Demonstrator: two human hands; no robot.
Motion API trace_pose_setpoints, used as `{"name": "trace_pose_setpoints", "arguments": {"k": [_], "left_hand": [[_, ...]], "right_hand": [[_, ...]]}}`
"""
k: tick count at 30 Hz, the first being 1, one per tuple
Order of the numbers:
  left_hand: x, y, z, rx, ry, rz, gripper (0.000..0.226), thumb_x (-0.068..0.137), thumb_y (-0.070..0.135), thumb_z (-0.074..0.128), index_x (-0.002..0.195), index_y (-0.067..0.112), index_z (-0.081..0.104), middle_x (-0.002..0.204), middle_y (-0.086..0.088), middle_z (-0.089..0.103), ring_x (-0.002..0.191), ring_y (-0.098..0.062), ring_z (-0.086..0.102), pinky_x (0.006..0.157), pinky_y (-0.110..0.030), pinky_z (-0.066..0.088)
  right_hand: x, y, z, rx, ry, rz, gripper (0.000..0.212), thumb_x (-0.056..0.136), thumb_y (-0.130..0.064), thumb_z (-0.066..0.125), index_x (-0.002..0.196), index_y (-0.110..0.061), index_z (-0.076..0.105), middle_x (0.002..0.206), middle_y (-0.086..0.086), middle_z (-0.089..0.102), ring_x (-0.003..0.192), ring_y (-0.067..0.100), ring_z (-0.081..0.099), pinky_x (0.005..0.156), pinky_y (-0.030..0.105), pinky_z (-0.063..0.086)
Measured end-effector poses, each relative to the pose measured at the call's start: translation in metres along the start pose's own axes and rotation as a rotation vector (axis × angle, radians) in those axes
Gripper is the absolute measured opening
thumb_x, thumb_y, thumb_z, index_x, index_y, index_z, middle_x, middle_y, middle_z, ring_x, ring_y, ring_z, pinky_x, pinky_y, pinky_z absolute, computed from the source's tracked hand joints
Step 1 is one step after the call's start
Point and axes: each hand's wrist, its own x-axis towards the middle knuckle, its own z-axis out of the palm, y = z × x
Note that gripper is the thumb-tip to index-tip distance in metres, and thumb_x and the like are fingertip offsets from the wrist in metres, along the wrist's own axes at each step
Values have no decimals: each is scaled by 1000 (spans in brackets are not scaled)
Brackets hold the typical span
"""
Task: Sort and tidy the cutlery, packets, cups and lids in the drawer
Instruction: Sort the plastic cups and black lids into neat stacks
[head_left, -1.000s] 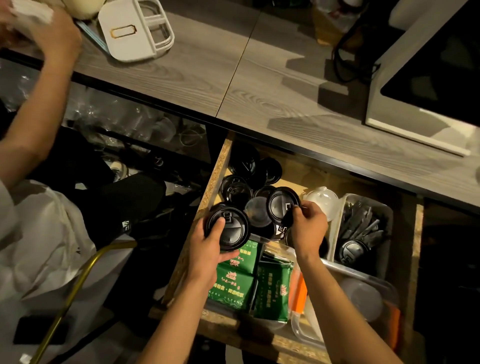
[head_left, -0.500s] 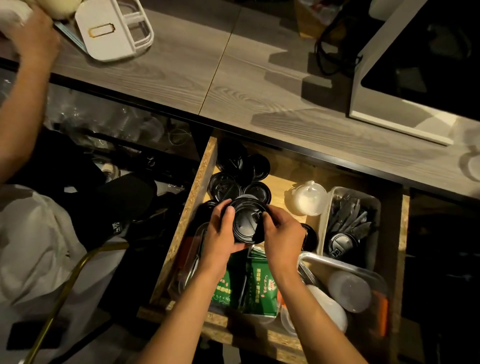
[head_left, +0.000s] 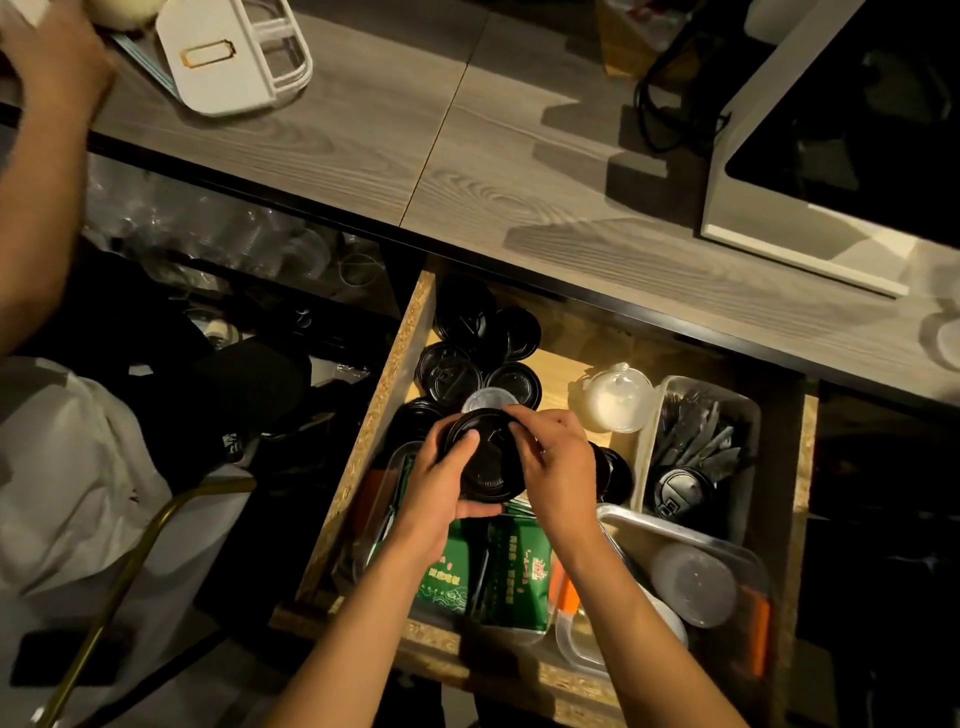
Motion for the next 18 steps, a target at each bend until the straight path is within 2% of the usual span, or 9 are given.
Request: {"name": "trace_pose_setpoints", "arguments": {"k": [2,6,8,10,12,13,16,18], "left_hand": [[-2,4,-1,4,-17,-18,23,98,31,59,121,33,60,127,-6,60,109,-29,65,59,-40,60],[-4,5,-6,12,-1,-27,21,96,30,63,116,36,61,124,-3,59,106,-24,65,55,-37,59],[0,3,-13,16,59,3,22,97,28,62,118,35,61,128,-6,58,109,-28,64,55,-37,59],[5,3,-20,-1,140,30,32,97,26,61,129,29,57,132,-7,55,112,-33,62,54,-37,59],[10,6,-28,-20,204,63,35,98,23,59,132,24,53,129,-5,54,110,-33,61,54,-36,60],[11,8,-32,-31,227,78,33,99,22,57,131,24,52,127,-4,53,108,-31,61,54,-36,60],[20,11,-38,-26,262,91,38,100,24,56,137,25,50,132,-7,51,111,-34,60,55,-36,60],[24,11,-38,-13,259,91,39,100,25,57,138,24,50,134,-8,51,112,-35,60,57,-36,60]], "right_hand": [[6,2,-3,24,-61,-39,27,93,-9,64,117,-19,72,97,1,61,87,2,53,84,6,41],[12,1,-2,72,-204,-22,24,96,-17,60,115,-24,72,101,-10,67,100,11,61,89,32,51],[15,-1,0,295,-236,65,21,98,-19,58,112,-25,72,106,-12,71,103,8,64,91,33,53],[19,4,6,479,-114,228,17,98,-19,58,108,-27,70,106,-8,72,102,5,65,92,29,53],[29,22,15,414,57,390,17,95,-20,63,110,-24,68,108,-2,72,103,12,66,97,38,53],[35,32,19,337,48,442,22,93,-18,65,116,-19,67,111,2,71,105,16,66,99,41,51],[53,51,33,147,-145,499,45,90,-17,70,132,-6,58,126,10,65,115,24,62,102,36,48],[62,58,41,65,-198,504,47,89,-18,71,132,-4,58,125,11,65,115,26,61,96,31,46]]}}
